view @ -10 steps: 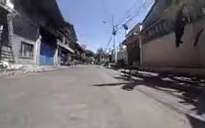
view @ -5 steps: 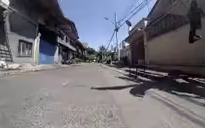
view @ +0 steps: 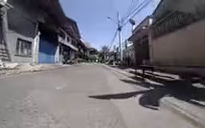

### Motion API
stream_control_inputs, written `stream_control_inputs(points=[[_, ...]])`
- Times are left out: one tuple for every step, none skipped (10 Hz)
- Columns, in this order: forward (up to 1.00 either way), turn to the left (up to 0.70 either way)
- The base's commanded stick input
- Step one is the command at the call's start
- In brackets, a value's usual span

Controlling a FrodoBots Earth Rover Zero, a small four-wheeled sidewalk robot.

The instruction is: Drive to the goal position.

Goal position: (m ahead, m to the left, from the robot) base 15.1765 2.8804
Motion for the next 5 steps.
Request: stream_control_inputs(points=[[1.0, 0.0], [1.0, -0.4], [1.0, -0.4], [1.0, -0.4], [1.0, -0.32]])
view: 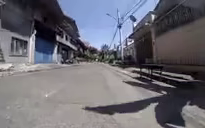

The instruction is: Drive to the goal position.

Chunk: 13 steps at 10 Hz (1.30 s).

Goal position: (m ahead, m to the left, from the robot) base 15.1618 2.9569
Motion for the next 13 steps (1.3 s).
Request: stream_control_inputs(points=[[1.0, 0.0], [1.0, 0.0], [1.0, 0.0], [1.0, 0.0], [1.0, 0.0], [1.0, 0.0], [1.0, 0.0], [1.0, 0.0], [1.0, 0.0], [1.0, 0.0], [1.0, 0.0], [1.0, 0.0], [1.0, 0.0]])
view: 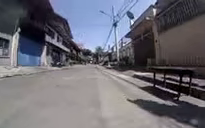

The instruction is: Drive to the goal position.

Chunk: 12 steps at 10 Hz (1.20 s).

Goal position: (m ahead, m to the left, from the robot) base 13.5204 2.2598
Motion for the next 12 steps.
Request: stream_control_inputs(points=[[1.0, 0.0], [1.0, 0.0], [1.0, 0.0], [1.0, 0.0], [1.0, 0.0], [1.0, 0.0], [1.0, 0.0], [1.0, 0.0], [1.0, 0.0], [1.0, 0.0], [1.0, 0.0], [1.0, -0.12]])
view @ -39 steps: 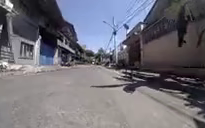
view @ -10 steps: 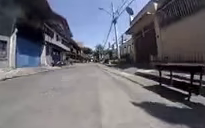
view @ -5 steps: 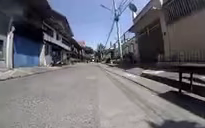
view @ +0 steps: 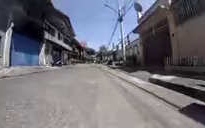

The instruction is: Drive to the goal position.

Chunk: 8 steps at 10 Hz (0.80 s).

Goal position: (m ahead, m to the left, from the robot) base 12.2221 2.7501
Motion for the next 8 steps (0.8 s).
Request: stream_control_inputs(points=[[1.0, -0.4], [1.0, -0.4], [1.0, -0.4], [1.0, -0.4], [1.0, 0.0], [1.0, 0.0], [1.0, 0.0], [1.0, 0.0]])
